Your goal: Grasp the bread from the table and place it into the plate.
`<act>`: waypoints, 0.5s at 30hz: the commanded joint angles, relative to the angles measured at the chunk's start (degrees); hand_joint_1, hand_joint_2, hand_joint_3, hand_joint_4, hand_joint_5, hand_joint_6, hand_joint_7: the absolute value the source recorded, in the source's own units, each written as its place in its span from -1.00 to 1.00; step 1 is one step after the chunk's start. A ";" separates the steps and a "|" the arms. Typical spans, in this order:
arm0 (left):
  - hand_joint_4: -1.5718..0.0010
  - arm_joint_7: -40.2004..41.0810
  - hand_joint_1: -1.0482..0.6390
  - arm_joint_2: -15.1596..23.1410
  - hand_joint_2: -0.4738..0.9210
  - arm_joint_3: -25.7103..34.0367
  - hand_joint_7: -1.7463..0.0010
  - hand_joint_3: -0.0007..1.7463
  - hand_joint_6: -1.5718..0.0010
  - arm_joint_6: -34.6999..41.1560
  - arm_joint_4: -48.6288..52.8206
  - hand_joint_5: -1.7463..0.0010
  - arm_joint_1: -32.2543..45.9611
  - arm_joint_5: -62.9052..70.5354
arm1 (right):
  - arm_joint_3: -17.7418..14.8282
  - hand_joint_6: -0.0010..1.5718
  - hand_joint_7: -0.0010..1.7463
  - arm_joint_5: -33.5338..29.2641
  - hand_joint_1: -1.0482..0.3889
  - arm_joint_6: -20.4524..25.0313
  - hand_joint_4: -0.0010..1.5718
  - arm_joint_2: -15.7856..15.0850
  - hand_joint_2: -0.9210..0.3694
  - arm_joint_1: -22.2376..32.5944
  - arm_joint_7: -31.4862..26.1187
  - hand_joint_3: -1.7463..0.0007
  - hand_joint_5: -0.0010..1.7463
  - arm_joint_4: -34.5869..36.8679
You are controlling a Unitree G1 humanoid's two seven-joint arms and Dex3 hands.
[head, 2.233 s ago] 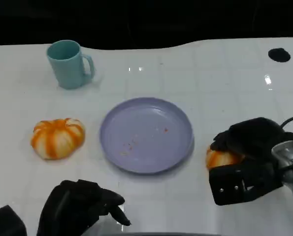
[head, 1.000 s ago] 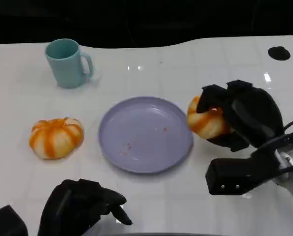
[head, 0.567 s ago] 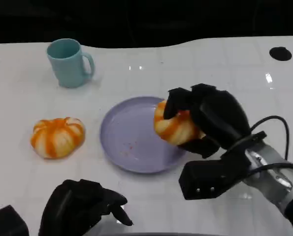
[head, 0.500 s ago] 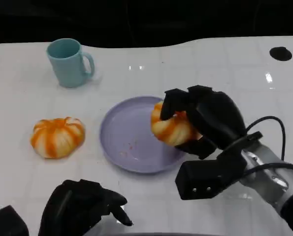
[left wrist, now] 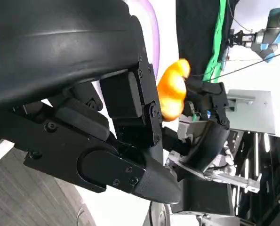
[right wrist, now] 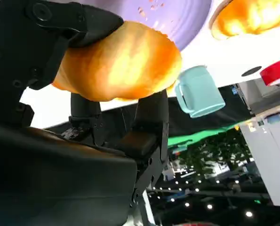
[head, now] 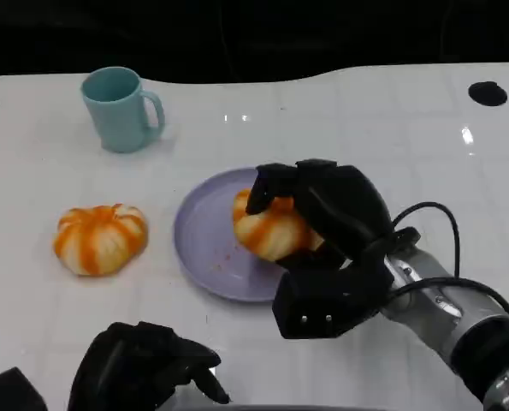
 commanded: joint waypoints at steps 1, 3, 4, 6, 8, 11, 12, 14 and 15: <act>-0.58 0.31 -0.90 0.57 0.94 0.03 1.00 -1.00 -0.98 -0.12 -0.40 -0.02 0.19 0.07 | 1.06 -0.26 -0.91 -0.20 0.05 0.98 -0.50 -1.29 -0.74 -0.91 3.77 0.54 -0.26 -0.64; -0.57 0.36 -0.90 0.55 0.94 0.13 1.00 -1.00 -0.98 -0.32 -0.05 -0.02 -0.07 0.12 | 2.09 -0.51 -0.98 -1.56 -0.14 2.09 -0.76 -1.92 -0.95 -0.92 4.80 0.74 -0.53 -1.47; -0.57 0.32 -0.90 0.57 0.94 0.21 1.00 -1.00 -0.97 -0.29 0.15 -0.02 -0.21 0.04 | 2.34 -0.56 -0.99 -1.82 -0.19 2.65 -0.87 -1.99 -0.97 -0.86 5.21 0.75 -0.51 -1.77; -0.57 0.25 -0.91 0.56 0.95 0.26 1.00 -1.00 -0.97 -0.70 0.64 -0.02 -0.32 0.19 | 2.63 -0.64 -0.99 -1.99 -0.29 3.53 -0.97 -2.10 -0.99 -0.41 5.78 0.74 -0.57 -2.56; -0.58 0.68 -0.91 0.66 0.95 0.14 1.00 -0.99 -0.98 -1.02 0.53 -0.02 -0.24 0.90 | 2.81 -0.67 -1.00 -2.06 -0.34 4.46 -0.99 -2.51 -1.00 0.09 6.75 0.73 -0.61 -4.02; -0.58 0.64 -0.91 0.61 0.95 0.20 0.99 -1.00 -0.98 0.02 -0.33 -0.03 -0.19 0.34 | 2.34 -0.70 -1.00 -1.28 -0.38 5.29 -1.00 -2.98 -1.00 0.84 8.75 0.70 -0.64 -6.32; -0.57 0.52 -0.89 0.61 0.94 0.26 1.00 -1.00 -0.98 0.33 -0.48 -0.02 -0.22 0.03 | 2.17 -0.71 -1.00 -1.02 -0.40 5.48 -1.00 -3.04 -1.00 1.03 9.21 0.70 -0.65 -6.86; -0.57 0.47 -0.88 0.68 0.93 0.36 1.00 -1.00 -0.98 0.44 -0.46 -0.02 -0.35 -0.10 | 2.04 -0.71 -1.00 -0.93 -0.42 5.91 -1.00 -3.26 -1.00 1.44 9.69 0.70 -0.64 -8.00; -0.57 0.54 -0.89 0.70 0.94 0.39 1.00 -1.00 -0.98 0.26 -0.34 -0.02 -0.43 0.05 | 1.99 -0.70 -1.00 -0.90 -0.43 6.22 -1.00 -3.41 -1.00 1.71 10.06 0.70 -0.61 -8.73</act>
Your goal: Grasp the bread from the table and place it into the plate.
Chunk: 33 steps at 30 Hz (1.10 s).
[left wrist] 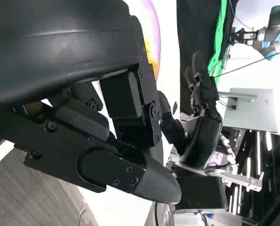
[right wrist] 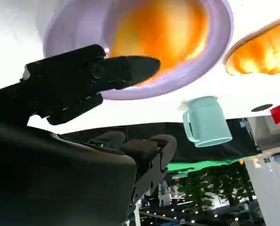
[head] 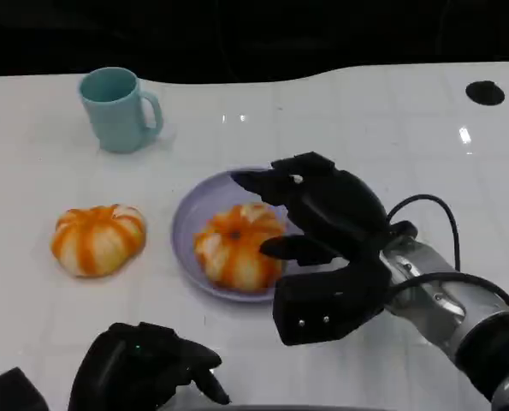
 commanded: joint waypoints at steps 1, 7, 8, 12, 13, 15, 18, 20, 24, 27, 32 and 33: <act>-0.57 0.56 -0.89 0.72 0.94 0.39 1.00 -1.00 -0.98 -0.09 -0.17 -0.02 -0.48 0.01 | -0.58 -0.70 -1.00 1.10 -0.44 1.32 -1.00 -1.37 -1.00 1.73 1.94 0.70 -0.60 -3.61; -0.58 0.53 -0.90 0.70 0.96 0.50 0.99 -0.99 -0.99 -0.96 0.54 -0.01 -0.84 0.48 | -2.02 -0.70 -1.00 3.07 -0.46 2.04 -1.00 -3.23 -1.00 5.42 5.88 0.67 -0.52 -11.27; -0.58 0.45 -0.89 0.64 0.96 0.53 1.00 -0.99 -0.98 -0.90 0.55 -0.01 -0.91 0.33 | -2.64 -0.70 -1.00 3.85 -0.46 1.58 -0.99 -3.57 -1.00 6.25 6.16 0.67 -0.50 -12.62; -0.58 0.73 -0.89 0.48 0.96 0.46 1.00 -1.00 -0.97 -0.83 0.56 -0.01 -1.04 0.49 | -4.72 -0.62 -0.97 6.66 -0.43 -0.53 -0.95 -4.97 -1.00 9.49 6.88 0.66 -0.30 -17.54; -0.58 0.66 -0.89 0.45 0.96 0.46 1.00 -1.00 -0.97 -0.90 0.63 -0.01 -1.08 0.44 | -5.04 -0.61 -0.96 7.02 -0.42 -0.90 -0.95 -5.66 -1.00 10.59 7.30 0.65 -0.26 -19.20; -0.58 0.51 -0.89 0.45 0.97 0.50 1.00 -1.00 -0.97 -0.80 0.61 -0.01 -1.09 0.22 | -5.49 -0.57 -0.94 7.35 -0.40 -2.00 -0.92 -6.95 -1.00 12.91 7.46 0.65 -0.23 -22.10; -0.59 0.58 -0.89 0.52 0.97 0.72 0.99 -1.00 -0.98 -1.12 0.90 -0.02 -1.20 0.29 | -7.03 -0.48 -0.90 9.70 -0.34 -4.45 -0.84 -7.56 -1.00 17.08 7.01 0.68 -0.18 -25.31; -0.59 0.45 -0.89 0.58 0.96 0.89 0.99 -1.00 -0.99 -1.07 1.10 -0.02 -1.26 0.11 | -8.55 -0.38 -0.86 12.75 -0.30 -6.42 -0.73 -7.11 -1.00 20.07 6.65 0.71 -0.13 -26.86; -0.59 0.64 -0.89 0.57 0.95 0.89 0.99 -1.00 -0.99 -0.52 1.09 -0.02 -1.41 0.16 | -11.59 -0.16 -0.76 21.46 -0.15 -9.51 -0.41 -6.00 -1.00 24.83 9.58 0.73 0.03 -29.84; -0.59 0.69 -0.89 0.43 0.95 0.81 0.99 -1.00 -0.99 -0.39 1.15 -0.02 -1.57 0.16 | -13.08 -0.06 -0.65 27.07 -0.01 -12.21 -0.29 -6.83 -0.99 27.33 13.40 0.67 0.17 -31.51; -0.58 0.96 -0.90 0.43 0.96 0.90 0.99 -1.00 -0.99 -0.88 1.77 -0.03 -1.99 0.59 | -15.46 -0.20 0.11 33.06 0.15 -16.81 -0.14 -8.34 -0.55 31.12 18.54 -0.03 0.53 -33.34; -0.58 0.84 -0.90 0.44 0.96 0.91 0.99 -1.00 -0.99 -0.72 1.84 -0.03 -2.03 0.45 | -15.92 -0.17 0.17 34.02 0.16 -17.67 -0.11 -8.58 -0.50 32.08 19.41 -0.09 0.60 -33.70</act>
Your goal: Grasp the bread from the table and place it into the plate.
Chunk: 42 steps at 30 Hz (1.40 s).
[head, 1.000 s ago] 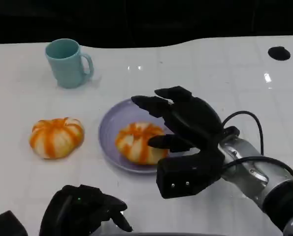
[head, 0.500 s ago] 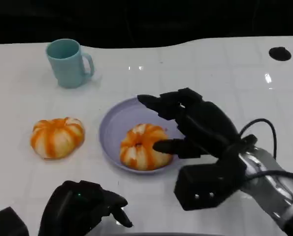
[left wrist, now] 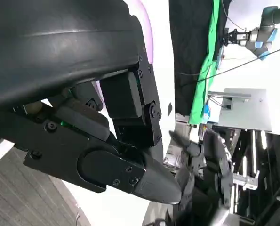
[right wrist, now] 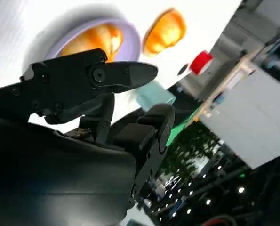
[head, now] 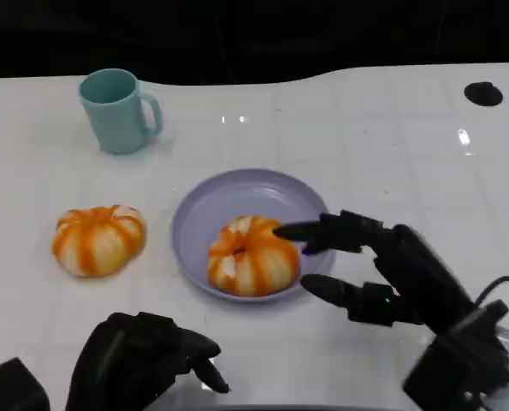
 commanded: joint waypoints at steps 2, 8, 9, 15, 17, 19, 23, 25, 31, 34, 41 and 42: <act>-0.58 0.73 -0.90 0.51 0.95 0.32 0.99 -1.00 -0.99 -0.03 0.80 -0.03 -0.21 0.13 | -2.96 -0.08 0.24 5.46 0.20 -4.31 -0.04 -1.88 -0.40 4.35 4.21 -0.23 0.70 -1.98; -0.57 0.27 -0.89 0.64 0.94 0.31 0.99 -1.00 -0.99 0.57 0.30 -0.03 -0.03 -0.52 | -5.76 0.07 0.28 9.77 0.28 -4.22 0.02 -1.98 -0.20 10.09 7.23 -0.50 0.75 -4.89; -0.57 0.21 -0.88 0.69 0.94 0.33 0.99 -1.00 -0.99 0.79 0.16 -0.03 0.06 -0.70 | -6.15 0.07 0.31 10.55 0.26 -3.89 0.02 -2.05 -0.21 11.08 7.89 -0.49 0.76 -5.51; -0.59 0.85 -0.90 0.87 0.94 0.16 0.99 -1.00 -0.99 1.09 -0.72 -0.02 0.47 -0.19 | -8.22 -0.01 0.44 15.81 0.16 1.33 -0.01 -2.92 -0.29 17.04 12.31 -0.32 0.80 -10.19; -0.59 0.75 -0.89 0.90 0.94 0.16 1.00 -1.00 -0.99 1.10 -0.64 -0.02 0.41 -0.24 | -8.89 -0.03 0.40 16.88 0.17 3.54 -0.02 -2.61 -0.35 18.61 13.04 -0.24 0.79 -11.44; -0.58 0.66 -0.89 0.88 0.94 0.20 1.00 -1.00 -0.99 0.95 -0.41 -0.02 0.36 -0.27 | -9.35 -0.03 0.38 17.13 0.16 5.15 -0.02 -2.32 -0.40 19.63 13.39 -0.18 0.77 -12.40; -0.58 0.69 -0.90 1.07 0.94 0.28 0.99 -1.00 -0.99 1.24 -0.69 -0.03 0.46 -0.35 | -10.02 -0.06 0.36 16.92 0.17 5.76 -0.04 -1.82 -0.48 20.55 13.93 -0.06 0.75 -12.37; -0.58 0.33 -0.89 1.13 0.94 0.33 1.00 -1.00 -0.99 1.48 -0.66 -0.03 0.41 -0.76 | -10.44 -0.07 0.39 17.51 0.17 5.21 -0.06 -1.23 -0.51 20.36 14.29 -0.02 0.78 -11.32; -0.57 0.25 -0.89 1.10 0.93 0.35 1.00 -0.99 -0.99 1.21 -0.35 -0.03 0.33 -0.89 | -11.69 -0.08 0.46 17.31 0.11 5.49 -0.06 -0.82 -0.57 19.40 14.68 0.04 0.82 -9.79; -0.57 0.51 -0.89 1.16 0.94 0.56 0.99 -0.99 -0.99 0.17 0.43 -0.04 0.09 -0.33 | -11.97 -0.07 0.45 17.23 0.09 4.58 -0.06 -0.42 -0.56 18.54 15.30 0.04 0.83 -7.62; -0.56 -0.30 -0.89 1.84 0.94 1.09 1.00 -1.00 -0.99 0.22 1.26 -0.05 -0.41 -1.17 | -11.65 -0.07 0.44 16.43 0.07 3.74 -0.03 0.60 -0.57 18.36 16.01 0.08 0.87 -6.57; -0.55 -0.38 -0.89 1.90 0.94 1.11 1.00 -1.00 -0.99 0.25 1.28 -0.06 -0.42 -1.23 | -11.61 -0.08 0.45 16.25 0.07 3.66 -0.03 0.70 -0.57 18.43 16.02 0.09 0.88 -6.64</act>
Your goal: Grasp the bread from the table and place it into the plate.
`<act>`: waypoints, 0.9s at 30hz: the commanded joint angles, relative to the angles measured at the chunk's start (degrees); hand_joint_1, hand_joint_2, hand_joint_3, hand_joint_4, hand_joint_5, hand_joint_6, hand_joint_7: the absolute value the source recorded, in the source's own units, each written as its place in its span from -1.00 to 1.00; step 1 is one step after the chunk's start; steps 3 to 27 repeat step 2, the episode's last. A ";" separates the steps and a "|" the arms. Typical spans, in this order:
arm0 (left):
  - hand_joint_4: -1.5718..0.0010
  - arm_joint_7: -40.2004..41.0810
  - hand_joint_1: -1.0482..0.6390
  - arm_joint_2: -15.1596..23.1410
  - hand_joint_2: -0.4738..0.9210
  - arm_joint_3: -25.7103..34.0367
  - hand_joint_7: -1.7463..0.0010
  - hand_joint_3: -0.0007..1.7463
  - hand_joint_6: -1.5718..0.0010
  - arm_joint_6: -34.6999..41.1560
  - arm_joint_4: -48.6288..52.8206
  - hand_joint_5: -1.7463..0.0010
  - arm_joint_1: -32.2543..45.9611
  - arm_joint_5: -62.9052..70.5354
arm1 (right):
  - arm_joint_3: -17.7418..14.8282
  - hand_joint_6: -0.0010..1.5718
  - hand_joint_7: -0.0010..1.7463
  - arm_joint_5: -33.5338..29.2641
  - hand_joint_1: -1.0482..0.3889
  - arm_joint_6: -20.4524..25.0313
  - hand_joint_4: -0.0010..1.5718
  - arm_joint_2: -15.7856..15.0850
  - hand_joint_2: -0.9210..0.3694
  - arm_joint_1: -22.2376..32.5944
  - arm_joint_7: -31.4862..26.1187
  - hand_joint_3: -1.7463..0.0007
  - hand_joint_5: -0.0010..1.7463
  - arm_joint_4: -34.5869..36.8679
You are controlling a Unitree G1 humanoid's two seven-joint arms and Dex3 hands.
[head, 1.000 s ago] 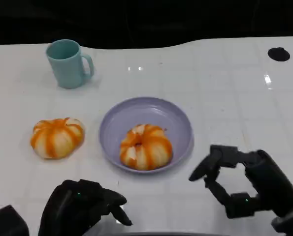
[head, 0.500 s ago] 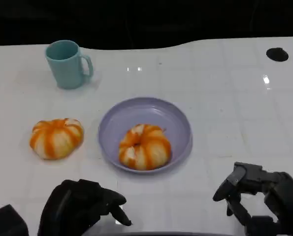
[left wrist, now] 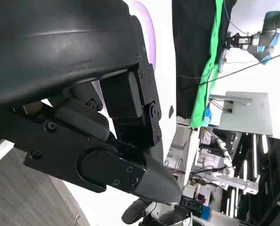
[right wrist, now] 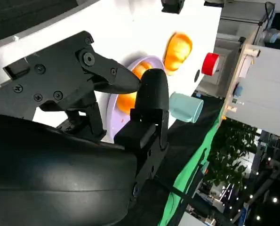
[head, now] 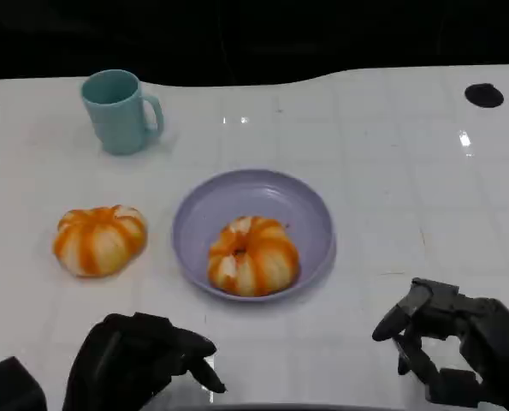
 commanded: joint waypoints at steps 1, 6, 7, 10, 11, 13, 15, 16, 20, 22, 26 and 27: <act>-0.55 -0.79 -0.89 1.38 0.94 0.87 1.00 -1.00 -0.99 -0.32 0.52 -0.06 -0.26 -0.56 | -0.18 -0.08 0.45 -0.30 0.08 -1.11 -0.02 0.37 -0.57 -0.05 0.28 0.09 0.88 0.21; -0.55 -0.85 -0.89 1.44 0.93 0.89 1.00 -1.00 -0.99 -0.24 0.53 -0.06 -0.28 -0.60 | -0.18 -0.08 0.45 -0.36 0.07 -1.15 -0.02 0.48 -0.57 -0.02 0.30 0.09 0.89 0.19; -0.55 -0.85 -0.89 1.44 0.93 0.89 1.00 -1.00 -0.99 -0.24 0.53 -0.06 -0.28 -0.60 | -0.18 -0.08 0.45 -0.36 0.07 -1.15 -0.02 0.48 -0.57 -0.02 0.30 0.09 0.89 0.19; -0.55 -0.85 -0.89 1.44 0.93 0.89 1.00 -1.00 -0.99 -0.24 0.53 -0.06 -0.28 -0.60 | -0.18 -0.08 0.45 -0.36 0.07 -1.15 -0.02 0.48 -0.57 -0.02 0.30 0.09 0.89 0.19; -0.55 -0.85 -0.89 1.44 0.93 0.89 1.00 -1.00 -0.99 -0.24 0.53 -0.06 -0.28 -0.60 | -0.18 -0.08 0.45 -0.36 0.07 -1.15 -0.02 0.48 -0.57 -0.02 0.30 0.09 0.89 0.19; -0.55 -0.85 -0.89 1.44 0.93 0.89 1.00 -1.00 -0.99 -0.24 0.53 -0.06 -0.28 -0.60 | -0.18 -0.08 0.45 -0.36 0.07 -1.15 -0.02 0.48 -0.57 -0.02 0.30 0.09 0.89 0.19; -0.55 -0.85 -0.89 1.44 0.93 0.89 1.00 -1.00 -0.99 -0.24 0.53 -0.06 -0.28 -0.60 | -0.18 -0.08 0.45 -0.36 0.07 -1.15 -0.02 0.48 -0.57 -0.02 0.30 0.09 0.89 0.19; -0.55 -0.85 -0.89 1.44 0.93 0.89 1.00 -1.00 -0.99 -0.24 0.53 -0.06 -0.28 -0.60 | -0.18 -0.08 0.45 -0.36 0.07 -1.15 -0.02 0.48 -0.57 -0.02 0.30 0.09 0.89 0.19; -0.55 -0.85 -0.89 1.44 0.93 0.89 1.00 -1.00 -0.99 -0.24 0.53 -0.06 -0.28 -0.60 | -0.18 -0.08 0.45 -0.36 0.07 -1.15 -0.02 0.48 -0.57 -0.02 0.30 0.09 0.89 0.19; -0.55 -0.85 -0.89 1.44 0.93 0.89 1.00 -1.00 -0.99 -0.24 0.53 -0.06 -0.28 -0.60 | -0.18 -0.08 0.45 -0.36 0.07 -1.15 -0.02 0.48 -0.57 -0.02 0.30 0.09 0.89 0.19; -0.55 -0.85 -0.89 1.44 0.93 0.89 1.00 -1.00 -0.99 -0.24 0.53 -0.06 -0.28 -0.60 | -0.18 -0.08 0.45 -0.36 0.07 -1.15 -0.02 0.48 -0.57 -0.02 0.30 0.09 0.89 0.19; -0.55 -0.85 -0.89 1.44 0.93 0.89 1.00 -1.00 -0.99 -0.24 0.53 -0.06 -0.28 -0.60 | -0.18 -0.08 0.45 -0.36 0.07 -1.15 -0.02 0.48 -0.57 -0.02 0.30 0.09 0.89 0.19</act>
